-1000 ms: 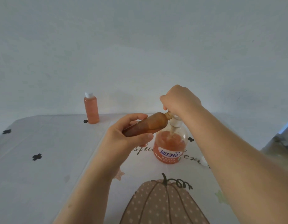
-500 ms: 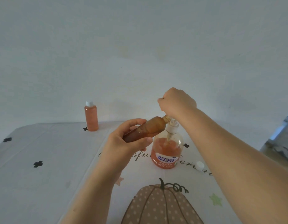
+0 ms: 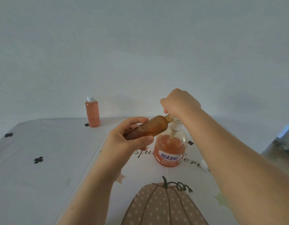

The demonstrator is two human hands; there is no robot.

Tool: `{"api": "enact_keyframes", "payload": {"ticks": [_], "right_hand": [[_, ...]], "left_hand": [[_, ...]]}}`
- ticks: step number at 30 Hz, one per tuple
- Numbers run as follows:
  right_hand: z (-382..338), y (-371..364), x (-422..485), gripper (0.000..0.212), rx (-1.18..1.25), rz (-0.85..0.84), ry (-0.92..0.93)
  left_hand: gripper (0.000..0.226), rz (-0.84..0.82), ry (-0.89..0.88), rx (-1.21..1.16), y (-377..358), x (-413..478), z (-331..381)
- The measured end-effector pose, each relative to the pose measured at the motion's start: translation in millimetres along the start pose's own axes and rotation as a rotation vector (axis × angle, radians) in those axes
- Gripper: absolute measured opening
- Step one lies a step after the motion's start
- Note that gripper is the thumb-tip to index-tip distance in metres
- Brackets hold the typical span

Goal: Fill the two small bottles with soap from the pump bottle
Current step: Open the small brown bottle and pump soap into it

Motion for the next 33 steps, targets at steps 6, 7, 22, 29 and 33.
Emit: {"api": "enact_keyframes", "payload": {"ticks": [6, 7, 22, 29, 33], "right_hand": [[0, -7, 3, 0.024, -0.001, -0.027, -0.002], [1, -7, 3, 0.024, 0.006, -0.029, -0.002], [-3, 10, -4, 0.02, -0.014, 0.031, 0.042], [-3, 11, -6, 0.015, -0.046, 0.039, 0.049], [-4, 11, -6, 0.014, -0.044, 0.03, 0.049]], "left_hand": [[0.044, -0.001, 0.011, 0.005, 3, 2, -4], [0.044, -0.001, 0.009, 0.007, 3, 3, -4], [0.044, -0.029, 0.029, 0.015, 3, 0, 0], [0.042, -0.017, 0.02, -0.004, 1, 0, 0], [0.042, -0.009, 0.016, -0.004, 1, 0, 0]]}}
Point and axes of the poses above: each hand's wrist, its own x-axis towards the middle knuckle, its own y-axis out of the back of the hand, z = x × y, the point moved 1 cm from there along x, towards the middle knuckle, and after that the axes turned 4 degrees about -x, right-handed, at the moved point
